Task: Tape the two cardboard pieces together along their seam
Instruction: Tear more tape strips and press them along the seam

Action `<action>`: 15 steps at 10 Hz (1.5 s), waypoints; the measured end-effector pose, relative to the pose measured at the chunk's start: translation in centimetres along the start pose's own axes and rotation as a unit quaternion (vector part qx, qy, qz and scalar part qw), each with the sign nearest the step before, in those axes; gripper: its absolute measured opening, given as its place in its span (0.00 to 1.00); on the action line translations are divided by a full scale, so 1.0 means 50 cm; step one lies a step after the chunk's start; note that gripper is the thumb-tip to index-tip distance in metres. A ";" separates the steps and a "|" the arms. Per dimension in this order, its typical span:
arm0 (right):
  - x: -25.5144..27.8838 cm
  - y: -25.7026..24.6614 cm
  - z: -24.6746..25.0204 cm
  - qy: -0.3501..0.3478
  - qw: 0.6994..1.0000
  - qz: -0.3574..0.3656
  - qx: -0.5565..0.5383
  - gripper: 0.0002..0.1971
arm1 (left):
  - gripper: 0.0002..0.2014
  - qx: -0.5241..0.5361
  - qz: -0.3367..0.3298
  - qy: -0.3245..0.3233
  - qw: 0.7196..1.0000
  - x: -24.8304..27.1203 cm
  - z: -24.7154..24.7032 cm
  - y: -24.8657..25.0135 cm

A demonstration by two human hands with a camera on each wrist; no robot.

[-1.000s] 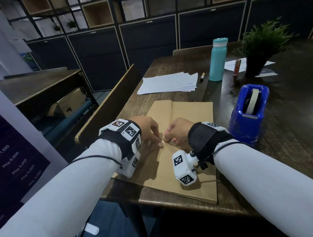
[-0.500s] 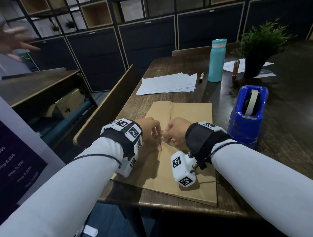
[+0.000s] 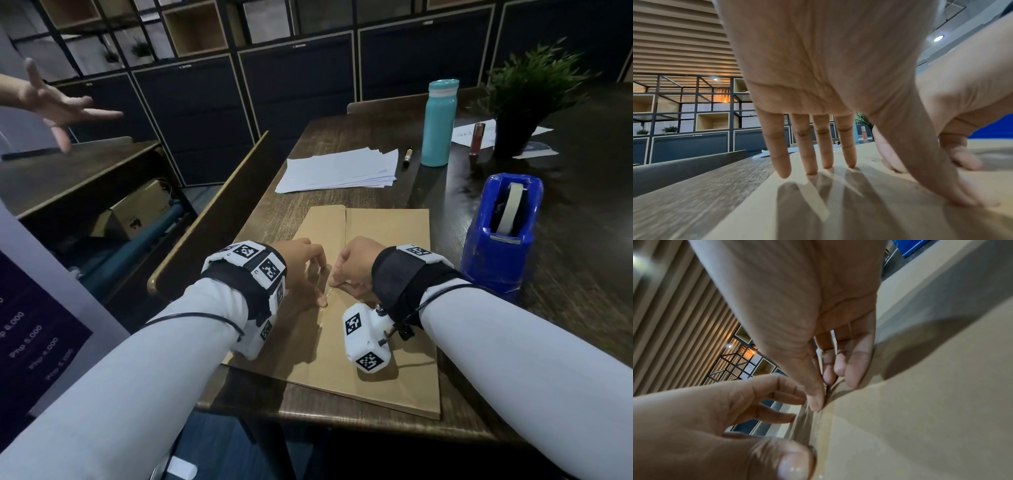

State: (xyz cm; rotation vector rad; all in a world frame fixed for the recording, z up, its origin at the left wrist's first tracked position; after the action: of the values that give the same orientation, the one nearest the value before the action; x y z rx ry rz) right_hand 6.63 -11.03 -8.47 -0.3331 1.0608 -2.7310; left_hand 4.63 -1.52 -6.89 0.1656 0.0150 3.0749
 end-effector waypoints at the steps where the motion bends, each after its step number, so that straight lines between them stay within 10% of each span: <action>1: -0.002 -0.005 -0.003 -0.003 1.000 0.008 0.024 0.11 | 0.34 -0.001 -0.006 0.001 1.000 0.000 0.000 0.000; 6: -0.016 0.011 -0.002 -0.034 0.998 -0.024 0.055 0.10 | 0.35 -0.014 -0.005 -0.004 1.000 0.017 0.008 0.001; 11: -0.107 0.037 -0.025 -0.080 0.956 -0.022 0.282 0.59 | 0.37 -0.018 -0.005 -0.011 1.000 0.015 0.006 0.001; 13: -0.118 0.049 -0.010 -0.073 0.976 -0.041 0.200 0.53 | 0.36 -0.024 -0.013 -0.012 1.000 0.020 0.008 0.004; 14: -0.074 0.039 -0.007 -0.101 0.982 -0.049 0.152 0.27 | 0.36 -0.025 -0.017 -0.012 0.999 0.021 0.009 0.005; 15: -0.053 0.035 0.000 -0.087 0.986 -0.041 0.139 0.25 | 0.36 -0.025 -0.012 -0.014 1.000 0.020 0.006 0.003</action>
State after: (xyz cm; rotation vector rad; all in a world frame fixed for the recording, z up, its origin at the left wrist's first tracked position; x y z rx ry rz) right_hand 9.32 -11.62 -10.01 -0.5672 0.6251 -2.8090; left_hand 3.66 -1.59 -6.46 0.2051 -0.0594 3.0447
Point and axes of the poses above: each hand's wrist, its own x-axis away from the middle knuckle, its own z-axis out of the back of the hand, y = z × x, the point moved 10 cm from there along -x, towards the middle knuckle, and after that the axes turned 12 degrees about y, right-handed, at the moved point
